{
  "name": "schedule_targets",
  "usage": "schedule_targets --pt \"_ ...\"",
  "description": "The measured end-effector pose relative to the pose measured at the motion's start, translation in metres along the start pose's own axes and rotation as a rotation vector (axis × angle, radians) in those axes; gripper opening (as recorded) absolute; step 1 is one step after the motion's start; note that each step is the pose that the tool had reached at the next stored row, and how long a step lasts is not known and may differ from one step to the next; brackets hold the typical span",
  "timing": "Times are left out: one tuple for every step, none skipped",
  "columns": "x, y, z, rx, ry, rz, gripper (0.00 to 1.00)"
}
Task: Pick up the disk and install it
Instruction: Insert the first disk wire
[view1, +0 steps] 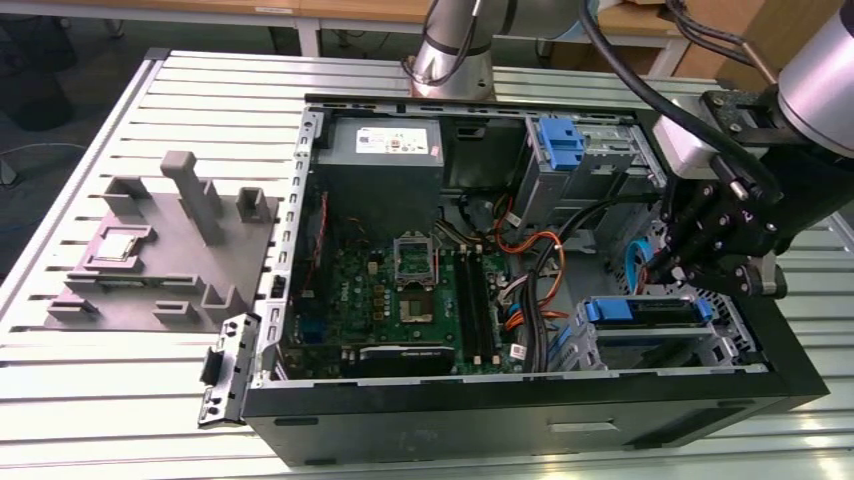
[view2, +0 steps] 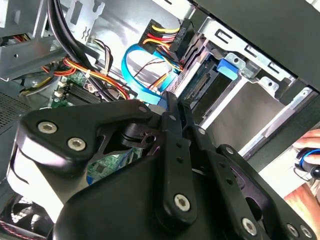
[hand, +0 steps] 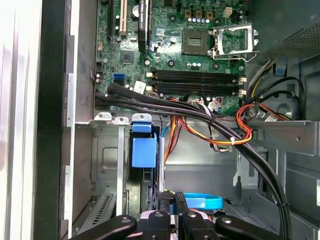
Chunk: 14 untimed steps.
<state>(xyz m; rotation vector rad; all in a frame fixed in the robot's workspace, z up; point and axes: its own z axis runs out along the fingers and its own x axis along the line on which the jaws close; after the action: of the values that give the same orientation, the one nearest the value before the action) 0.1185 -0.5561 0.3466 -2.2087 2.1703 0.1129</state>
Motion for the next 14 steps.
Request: schedule_targets --pt "0.0003 0.0 0.0005 0.0026 0.0 -0.003 0.16" --pt "0.0009 0.0 0.0006 0.0047 0.0004 -0.006 0.16" --pt "0.0017 0.0 0.0007 0.0065 0.0004 -0.008 0.16" --pt "0.0027 0.0 0.0008 0.0083 0.0005 -0.01 0.16" --pt "0.0036 0.0 0.0009 0.01 0.0006 -0.012 0.16" --pt "0.0045 0.0001 0.001 0.0118 0.0007 -0.013 0.16" --pt "0.0054 0.0001 0.001 0.0133 0.0009 -0.014 0.16" --pt "0.0063 0.0001 0.0011 0.0148 0.0013 -0.015 0.16" --pt "0.0073 0.0001 0.001 0.0165 0.0018 -0.015 0.16" --pt "0.0084 0.0002 0.0011 0.0183 0.0021 -0.016 0.16" --pt "0.0092 0.0003 0.0012 0.0201 0.0024 -0.016 0.16" --pt "0.0096 0.0003 0.0016 0.0216 0.0027 -0.016 0.16" --pt "0.0097 0.0004 0.0024 0.0232 0.0036 -0.017 0.16" --pt "0.0098 0.0006 0.0031 0.0252 0.0054 -0.017 0.16"
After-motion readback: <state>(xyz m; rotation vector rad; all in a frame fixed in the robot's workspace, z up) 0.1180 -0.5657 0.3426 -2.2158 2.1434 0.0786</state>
